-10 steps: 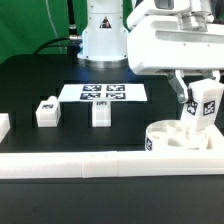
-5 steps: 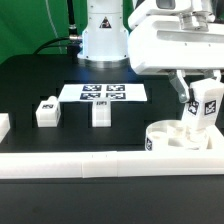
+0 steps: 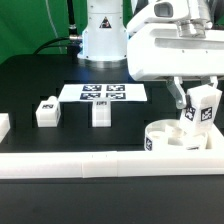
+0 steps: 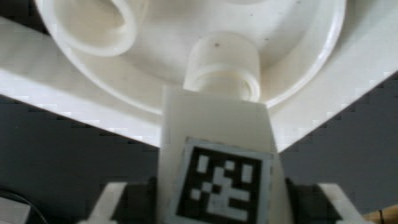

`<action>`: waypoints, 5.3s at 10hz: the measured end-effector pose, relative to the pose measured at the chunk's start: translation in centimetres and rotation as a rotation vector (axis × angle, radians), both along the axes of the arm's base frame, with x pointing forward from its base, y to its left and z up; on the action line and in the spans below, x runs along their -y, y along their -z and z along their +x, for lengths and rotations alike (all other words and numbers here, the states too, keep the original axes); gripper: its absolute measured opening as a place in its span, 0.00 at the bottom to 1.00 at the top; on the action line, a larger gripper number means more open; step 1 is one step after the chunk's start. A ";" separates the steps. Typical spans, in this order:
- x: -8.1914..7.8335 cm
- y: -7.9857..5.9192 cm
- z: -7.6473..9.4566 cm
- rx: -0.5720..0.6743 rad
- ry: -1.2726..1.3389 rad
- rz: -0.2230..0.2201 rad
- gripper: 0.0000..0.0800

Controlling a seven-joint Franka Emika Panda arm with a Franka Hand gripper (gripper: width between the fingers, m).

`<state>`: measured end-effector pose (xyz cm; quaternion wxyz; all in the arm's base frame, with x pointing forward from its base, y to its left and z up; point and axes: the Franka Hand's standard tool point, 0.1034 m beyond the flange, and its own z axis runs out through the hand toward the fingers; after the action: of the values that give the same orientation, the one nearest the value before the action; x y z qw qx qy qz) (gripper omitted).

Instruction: Assemble stool

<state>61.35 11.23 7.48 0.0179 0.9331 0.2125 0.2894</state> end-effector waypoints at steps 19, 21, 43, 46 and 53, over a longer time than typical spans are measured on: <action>-0.7 -3.6 0.5 -0.073 -0.011 0.001 0.81; -0.7 -2.4 -0.1 -0.141 -0.016 -0.007 0.81; -0.6 -1.4 0.8 -0.451 -1.062 -0.504 0.81; -0.1 -1.3 0.9 -0.437 -1.229 -0.573 0.81; -0.1 -1.2 0.9 -0.436 -1.304 -0.617 0.45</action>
Offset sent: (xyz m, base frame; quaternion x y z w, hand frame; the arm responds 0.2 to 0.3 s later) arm -0.0029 0.0019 -0.0092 0.0108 0.0160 -0.0030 0.9998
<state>62.26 11.38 8.64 0.0609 0.6071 0.7920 -0.0226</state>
